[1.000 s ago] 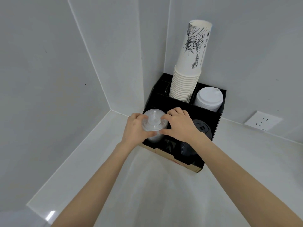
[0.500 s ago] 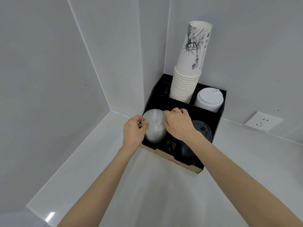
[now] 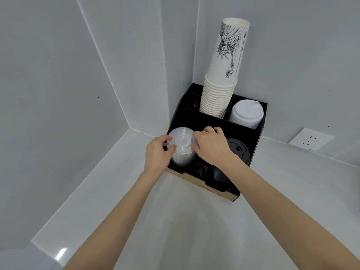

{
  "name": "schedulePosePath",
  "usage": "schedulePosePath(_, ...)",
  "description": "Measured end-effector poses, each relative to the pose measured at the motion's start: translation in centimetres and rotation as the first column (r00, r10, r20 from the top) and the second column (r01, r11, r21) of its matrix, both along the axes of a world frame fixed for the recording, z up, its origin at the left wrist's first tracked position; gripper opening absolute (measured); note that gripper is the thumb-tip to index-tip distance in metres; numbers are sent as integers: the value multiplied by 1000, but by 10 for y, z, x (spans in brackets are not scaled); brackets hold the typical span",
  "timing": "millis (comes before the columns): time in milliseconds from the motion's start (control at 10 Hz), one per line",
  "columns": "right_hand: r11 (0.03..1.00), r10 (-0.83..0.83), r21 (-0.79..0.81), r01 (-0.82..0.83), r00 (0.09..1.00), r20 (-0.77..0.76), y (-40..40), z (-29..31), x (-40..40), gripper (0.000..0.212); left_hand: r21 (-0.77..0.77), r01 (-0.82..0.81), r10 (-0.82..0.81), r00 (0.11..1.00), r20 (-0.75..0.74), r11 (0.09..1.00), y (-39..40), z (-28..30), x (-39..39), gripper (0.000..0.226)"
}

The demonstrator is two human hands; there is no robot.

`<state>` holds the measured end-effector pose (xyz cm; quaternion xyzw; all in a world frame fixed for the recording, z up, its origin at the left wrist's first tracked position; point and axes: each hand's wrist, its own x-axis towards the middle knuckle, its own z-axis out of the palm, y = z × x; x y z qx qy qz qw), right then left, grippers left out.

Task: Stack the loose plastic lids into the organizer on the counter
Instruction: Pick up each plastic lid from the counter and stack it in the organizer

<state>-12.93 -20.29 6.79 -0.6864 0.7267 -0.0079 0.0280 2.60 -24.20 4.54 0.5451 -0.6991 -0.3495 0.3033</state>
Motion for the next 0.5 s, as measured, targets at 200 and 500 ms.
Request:
schedulePosePath(200,1000,11,-3,-11,1000,9,1,3,-1,33,1,40,-40,997,61,999,-1,4,0,27)
schedulePosePath(500,966,-54,-220,136,938,343,25,32,-9,39,-75,15,-11,998,63,997,7,26,-3,33)
